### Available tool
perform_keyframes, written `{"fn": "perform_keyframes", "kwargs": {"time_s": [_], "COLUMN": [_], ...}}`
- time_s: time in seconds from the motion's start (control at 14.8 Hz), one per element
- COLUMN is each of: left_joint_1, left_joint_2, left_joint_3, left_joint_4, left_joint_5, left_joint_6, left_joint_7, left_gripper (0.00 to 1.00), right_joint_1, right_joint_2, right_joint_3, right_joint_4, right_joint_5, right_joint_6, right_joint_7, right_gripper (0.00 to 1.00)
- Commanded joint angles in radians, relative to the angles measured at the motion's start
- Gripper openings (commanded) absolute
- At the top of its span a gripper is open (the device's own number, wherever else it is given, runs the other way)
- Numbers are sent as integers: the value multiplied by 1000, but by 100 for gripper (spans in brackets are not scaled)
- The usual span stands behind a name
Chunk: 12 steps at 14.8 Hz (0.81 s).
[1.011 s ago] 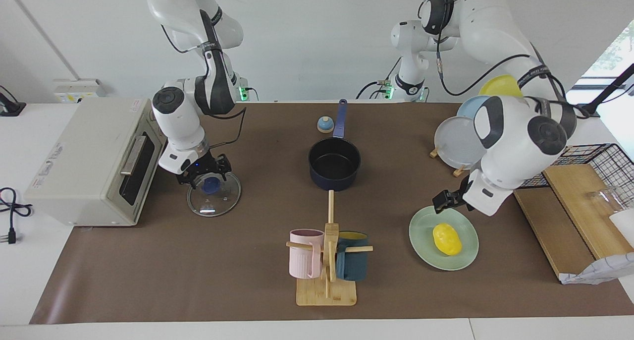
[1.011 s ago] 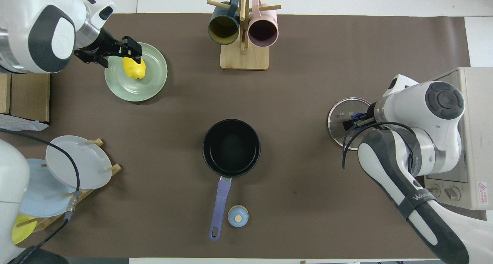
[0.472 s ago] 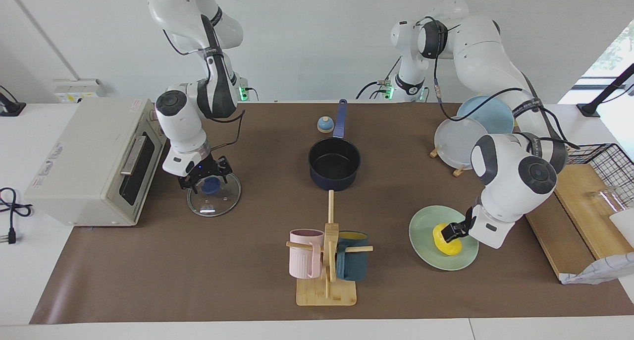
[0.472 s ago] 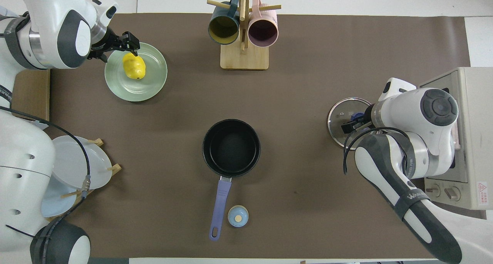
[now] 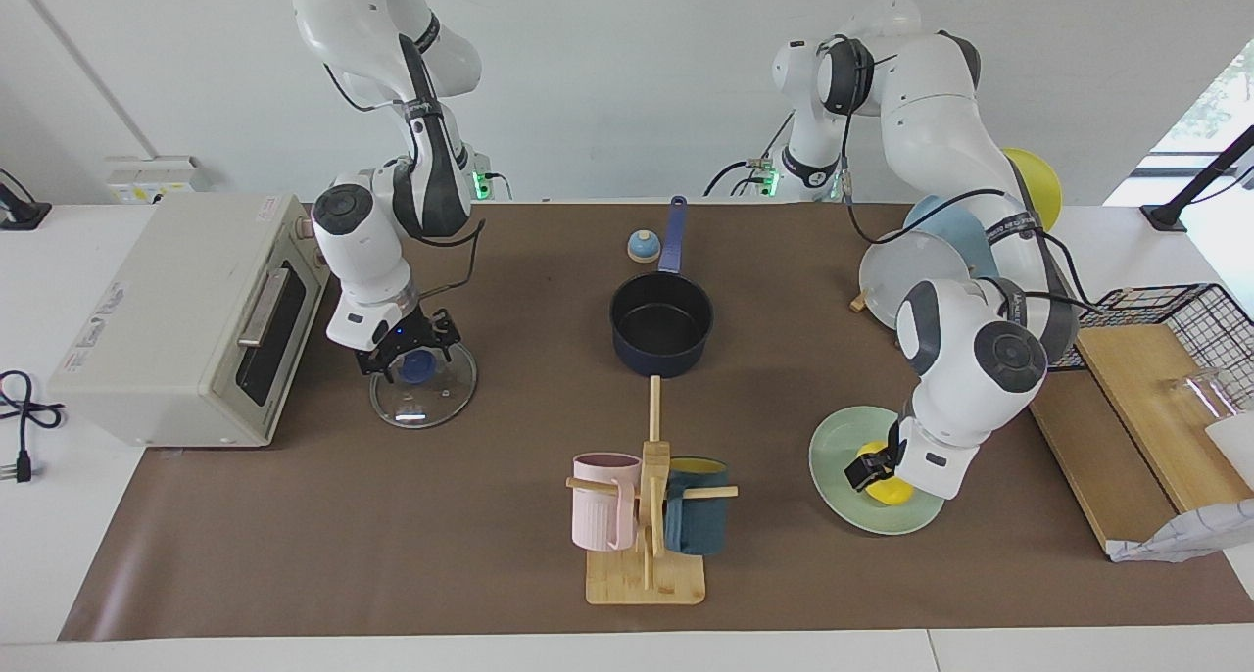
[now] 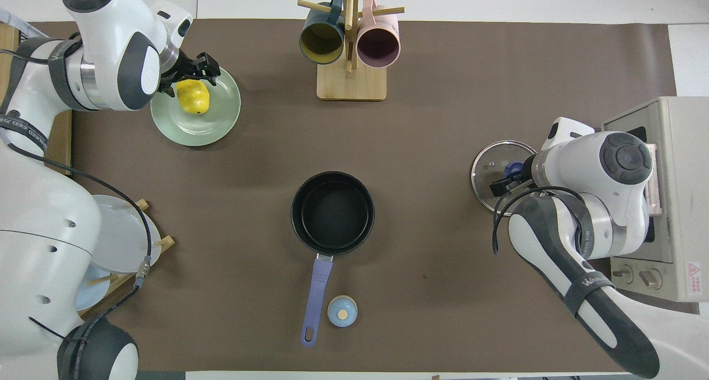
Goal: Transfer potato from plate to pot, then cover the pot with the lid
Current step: 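Close the left gripper on the potato while the right gripper grasps the lid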
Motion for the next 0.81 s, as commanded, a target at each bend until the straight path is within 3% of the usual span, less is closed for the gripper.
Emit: {"fn": "perform_keyframes", "kwargs": {"time_s": [0.0, 0.13, 0.34, 0.54, 0.61, 0.74], "left_joint_1": [-13, -13, -15, -13, -13, -15], "left_joint_2": [-50, -53, -89, -94, -94, -94], "left_joint_3": [17, 15, 15, 14, 14, 11], "left_joint_4": [-81, -87, -182, -192, -192, -187], "left_joint_5": [11, 9, 11, 5, 3, 3], "left_joint_6": [48, 50, 122, 130, 131, 128], "left_joint_7": [-48, -57, -65, -70, -77, -87], "left_gripper": [100, 100, 100, 81, 68, 0], "right_joint_1": [-9, -9, -9, -9, -9, -9], "right_joint_2": [0, 0, 0, 1, 3, 3], "right_joint_3": [4, 4, 4, 4, 4, 4], "right_joint_4": [-5, -2, 4, 12, 16, 15], "right_joint_5": [16, 16, 16, 16, 16, 16], "right_joint_6": [14, 12, 11, 8, 6, 6], "right_joint_7": [-21, -19, -16, 14, 22, 25], "right_gripper": [100, 99, 95, 92, 92, 92]}}
